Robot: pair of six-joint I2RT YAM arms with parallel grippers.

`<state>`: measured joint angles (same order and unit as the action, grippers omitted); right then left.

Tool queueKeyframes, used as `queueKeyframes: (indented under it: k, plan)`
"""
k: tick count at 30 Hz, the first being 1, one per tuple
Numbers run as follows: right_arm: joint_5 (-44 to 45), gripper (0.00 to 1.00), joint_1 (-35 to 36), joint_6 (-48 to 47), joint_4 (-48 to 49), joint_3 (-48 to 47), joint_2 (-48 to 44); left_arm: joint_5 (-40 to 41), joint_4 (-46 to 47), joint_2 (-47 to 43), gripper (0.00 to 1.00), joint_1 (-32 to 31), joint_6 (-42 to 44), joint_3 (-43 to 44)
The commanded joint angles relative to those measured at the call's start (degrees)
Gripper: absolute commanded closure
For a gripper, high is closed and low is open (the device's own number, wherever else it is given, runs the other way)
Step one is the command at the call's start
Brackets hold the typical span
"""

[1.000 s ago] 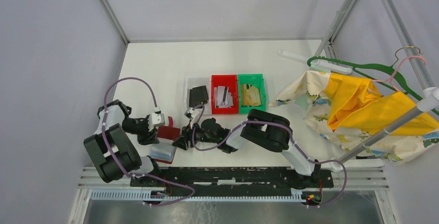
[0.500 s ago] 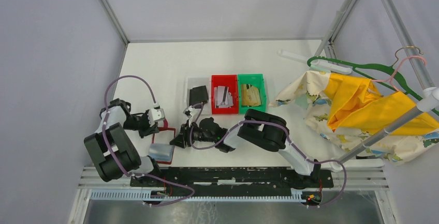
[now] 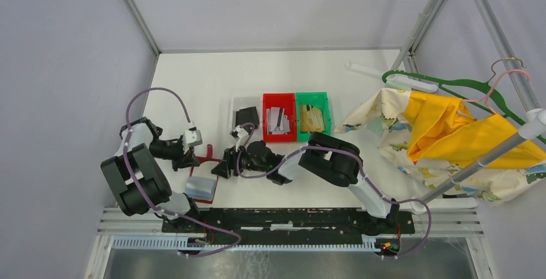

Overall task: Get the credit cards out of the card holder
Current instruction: Pick up the card holder from the corner of the board.

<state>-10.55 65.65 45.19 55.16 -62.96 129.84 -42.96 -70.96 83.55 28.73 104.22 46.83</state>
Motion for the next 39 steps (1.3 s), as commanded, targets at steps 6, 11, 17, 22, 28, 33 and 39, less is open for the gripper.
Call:
queueKeyframes:
  k: [6,11,17,22,28,33,39]
  plan:
    - [-0.53,0.32,1.01,0.19,-15.2,-3.44,-1.12,-0.74,-4.91,-2.15,0.98,-0.07,3.64,1.82]
    - [3.81,0.32,1.59,1.04,-23.73,-2.92,-3.51,-0.77,-0.83,-3.0,0.98,0.92,0.33,1.69]
    - [2.94,0.29,2.07,5.78,-25.57,-3.0,-3.86,-1.99,-3.55,-0.5,0.98,4.21,1.13,5.01]
    - [4.51,0.25,0.89,6.19,-22.85,-0.68,-6.9,-1.34,-5.29,2.04,0.94,7.51,3.06,6.09]
    - [2.38,0.22,0.27,7.91,-16.43,0.54,-6.37,-3.09,-13.11,8.76,0.62,11.11,3.45,13.67]
    - [2.24,0.22,0.75,8.44,-13.28,-1.04,-3.0,-7.21,-13.0,5.71,0.51,11.0,6.68,10.58]
    - [6.11,0.25,1.58,7.81,-15.55,-3.44,-1.34,-6.57,-13.07,3.86,0.35,10.99,1.92,13.25]
